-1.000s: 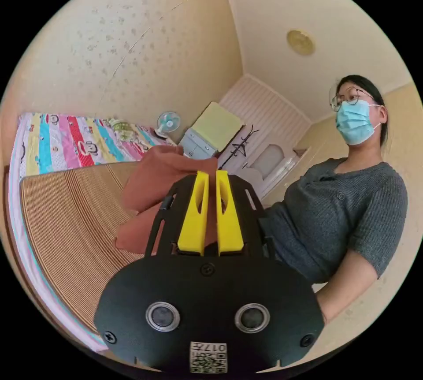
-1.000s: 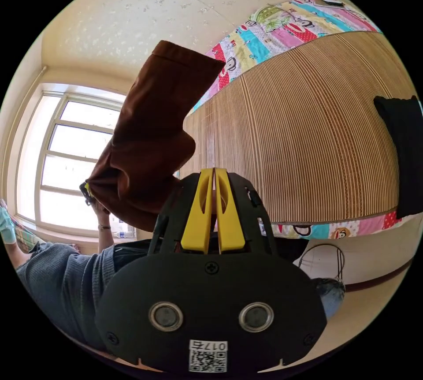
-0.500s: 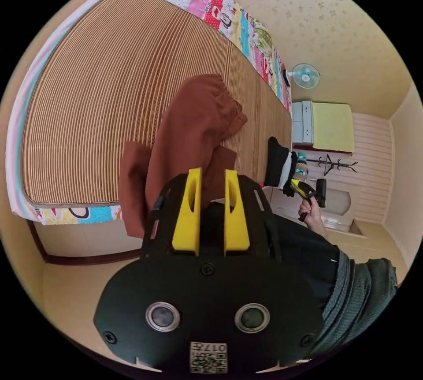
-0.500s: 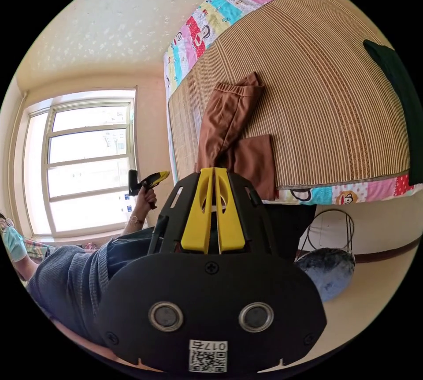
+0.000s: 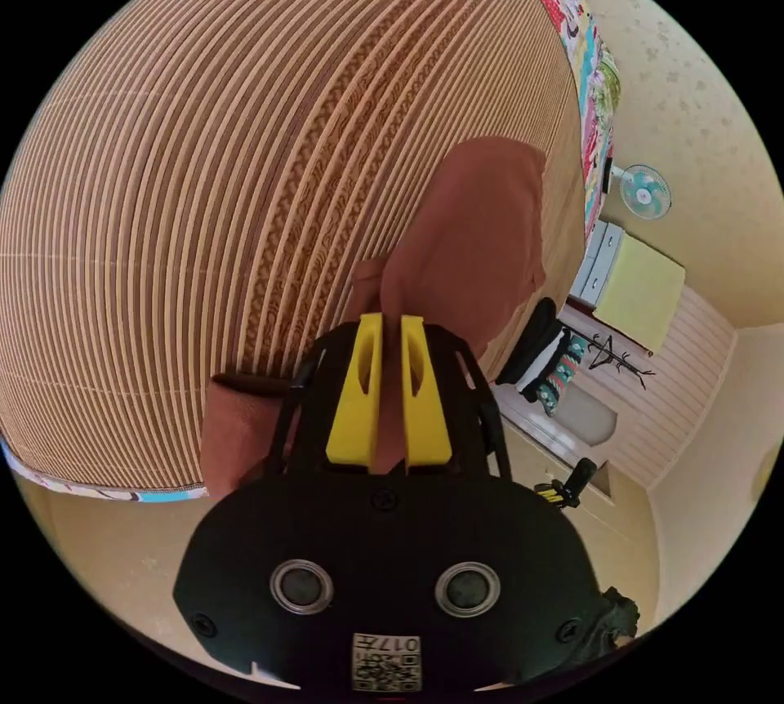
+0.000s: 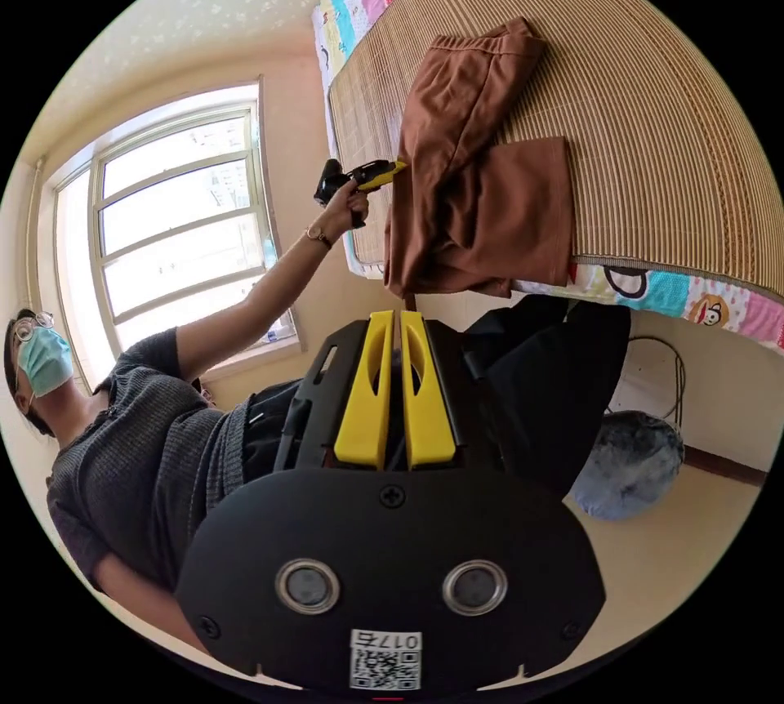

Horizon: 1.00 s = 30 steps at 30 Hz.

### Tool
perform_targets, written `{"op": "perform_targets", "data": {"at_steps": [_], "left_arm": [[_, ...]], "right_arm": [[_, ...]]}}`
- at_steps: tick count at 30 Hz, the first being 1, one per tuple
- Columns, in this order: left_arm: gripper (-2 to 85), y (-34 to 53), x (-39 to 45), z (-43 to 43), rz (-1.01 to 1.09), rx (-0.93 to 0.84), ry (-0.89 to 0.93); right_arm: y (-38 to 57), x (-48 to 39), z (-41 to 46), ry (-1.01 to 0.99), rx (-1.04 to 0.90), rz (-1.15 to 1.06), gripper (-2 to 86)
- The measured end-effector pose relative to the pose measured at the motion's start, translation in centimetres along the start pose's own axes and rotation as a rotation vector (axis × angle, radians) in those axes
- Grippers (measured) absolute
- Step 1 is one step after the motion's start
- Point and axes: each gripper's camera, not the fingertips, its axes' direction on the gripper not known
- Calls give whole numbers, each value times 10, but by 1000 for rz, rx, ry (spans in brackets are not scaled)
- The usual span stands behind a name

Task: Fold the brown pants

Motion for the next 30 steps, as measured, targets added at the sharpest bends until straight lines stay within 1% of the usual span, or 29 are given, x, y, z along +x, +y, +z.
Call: {"op": "perform_targets", "data": {"at_steps": [1, 2, 3, 4, 5, 6, 7, 8, 10, 11, 12, 13, 14, 15, 17, 19, 21, 23, 24, 25, 26, 27, 28, 29, 30], "left_arm": [[38, 23, 30, -11, 112, 42, 33], [37, 38, 48, -16, 175, 61, 46], [36, 71, 88, -24, 310, 93, 56], [35, 104, 128, -21, 434, 98, 14], [34, 120, 145, -16, 481, 97, -22], [34, 149, 174, 3, 558, 87, -103], [35, 173, 193, 32, 608, 55, -171], [36, 182, 199, 49, 630, 27, -196], [40, 204, 201, 133, 721, -147, -258], [41, 206, 197, 153, 730, -201, -271], [35, 209, 185, 190, 723, -314, -278], [29, 212, 172, 212, 702, -383, -221], [25, 213, 166, 218, 692, -396, -184], [28, 218, 156, 225, 676, -403, -122], [44, 224, 145, 228, 674, -392, -122], [53, 229, 128, 213, 668, -313, -150], [54, 228, 106, 195, 631, -251, -124], [55, 222, 74, 178, 557, -198, -110], [57, 218, 50, 167, 498, -165, -119], [59, 213, 26, 159, 443, -130, -140], [60, 211, 14, 154, 417, -112, -154], [62, 208, -7, 147, 368, -80, -182], [62, 204, -26, 141, 326, -54, -202], [63, 202, -34, 137, 307, -41, -209], [64, 200, -46, 130, 280, -6, -218]], "right_arm": [[-6, 0, 2, -29, 42, 1, 37], [-15, -3, 4, -58, 85, -6, 49], [-20, -5, 6, -69, 105, -13, 56], [-32, -11, 9, -86, 145, -35, 76], [-45, -18, 12, -87, 188, -53, 102], [-51, -21, 13, -80, 212, -61, 114], [-66, -27, 17, -47, 261, -70, 139], [-82, -32, 22, 4, 294, -75, 151], [-114, -34, 38, 82, 285, -76, 166], [-138, -32, 56, 135, 240, -78, 174], [-150, -30, 67, 160, 211, -77, 178], [-174, -26, 92, 223, 154, -74, 185], [-196, -20, 119, 297, 113, -64, 191], [-207, -17, 132, 326, 96, -55, 196], [-248, -6, 184, 350, 44, -33, 217], [-274, -8, 223, 367, 39, -53, 225], [-298, -15, 268, 457, 9, -96, 227], [-325, -17, 339, 608, -68, -155, 225], [-331, -15, 357, 648, -97, -168, 223], [-342, -8, 394, 741, -152, -187, 218], [-350, 5, 429, 844, -215, -198, 200], [-353, 12, 445, 903, -244, -199, 192], [-355, 25, 469, 1010, -273, -195, 156], [-354, 29, 481, 1006, -290, -210, 123], [-352, 28, 482, 961, -297, -218, 108]]}}
